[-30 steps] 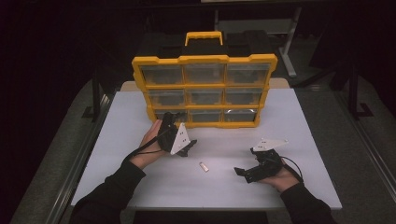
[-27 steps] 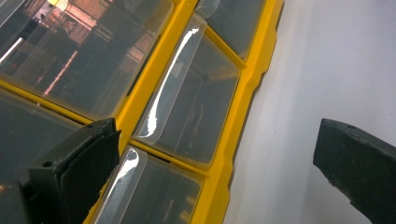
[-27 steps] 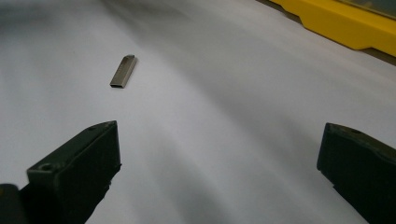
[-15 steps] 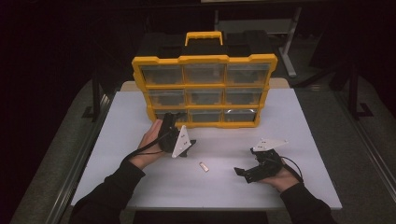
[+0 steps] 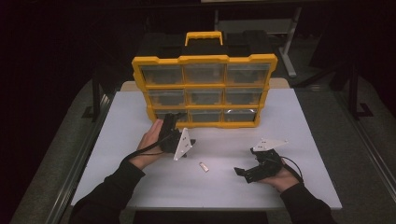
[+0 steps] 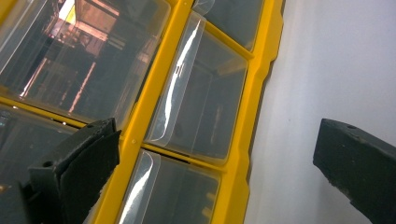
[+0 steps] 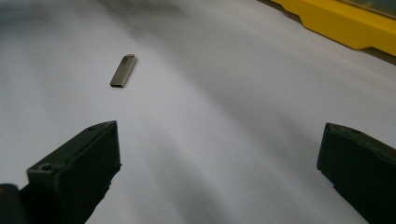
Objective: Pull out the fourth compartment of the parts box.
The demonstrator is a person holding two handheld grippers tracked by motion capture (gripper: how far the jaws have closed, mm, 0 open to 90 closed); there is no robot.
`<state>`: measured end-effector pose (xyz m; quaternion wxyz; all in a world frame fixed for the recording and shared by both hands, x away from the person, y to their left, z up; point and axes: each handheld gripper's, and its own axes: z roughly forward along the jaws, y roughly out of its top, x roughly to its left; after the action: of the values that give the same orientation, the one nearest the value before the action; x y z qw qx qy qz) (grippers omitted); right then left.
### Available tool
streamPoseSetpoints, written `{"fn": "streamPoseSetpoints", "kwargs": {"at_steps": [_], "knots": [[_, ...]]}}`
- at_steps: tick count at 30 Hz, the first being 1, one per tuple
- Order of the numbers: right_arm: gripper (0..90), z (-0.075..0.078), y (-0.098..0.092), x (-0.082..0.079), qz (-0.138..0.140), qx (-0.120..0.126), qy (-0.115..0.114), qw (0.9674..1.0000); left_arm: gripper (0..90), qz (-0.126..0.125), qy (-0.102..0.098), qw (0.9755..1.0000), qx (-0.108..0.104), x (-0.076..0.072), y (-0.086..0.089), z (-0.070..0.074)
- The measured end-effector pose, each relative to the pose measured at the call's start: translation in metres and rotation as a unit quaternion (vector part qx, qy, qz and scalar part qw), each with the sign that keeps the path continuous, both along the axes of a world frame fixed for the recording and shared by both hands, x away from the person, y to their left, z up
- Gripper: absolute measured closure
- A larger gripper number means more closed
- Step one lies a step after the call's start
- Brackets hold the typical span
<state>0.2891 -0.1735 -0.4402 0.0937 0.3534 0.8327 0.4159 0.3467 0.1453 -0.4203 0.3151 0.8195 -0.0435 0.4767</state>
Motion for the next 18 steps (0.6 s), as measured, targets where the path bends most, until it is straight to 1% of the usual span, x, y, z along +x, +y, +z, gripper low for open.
{"fn": "streamPoseSetpoints", "kwargs": {"at_steps": [10, 12, 18], "knots": [[0.0, -0.0001, 0.0000, 0.0001, 0.000, 0.000, 0.000, 1.0000, 0.1, 0.000, -0.028, 0.9993, 0.024, -0.0019, -0.0009, -0.0025], [0.0, -0.0001, 0.0000, 0.0000, 0.000, 0.000, 0.000, 1.0000, 0.1, 0.000, -0.032, 0.9992, 0.026, -0.0023, -0.0013, -0.0028], [0.0, -0.0001, 0.0001, 0.0000, 0.000, 0.000, 0.000, 1.0000, 0.1, 0.000, -0.047, 0.9981, 0.041, -0.0034, -0.0017, -0.0038]]}}
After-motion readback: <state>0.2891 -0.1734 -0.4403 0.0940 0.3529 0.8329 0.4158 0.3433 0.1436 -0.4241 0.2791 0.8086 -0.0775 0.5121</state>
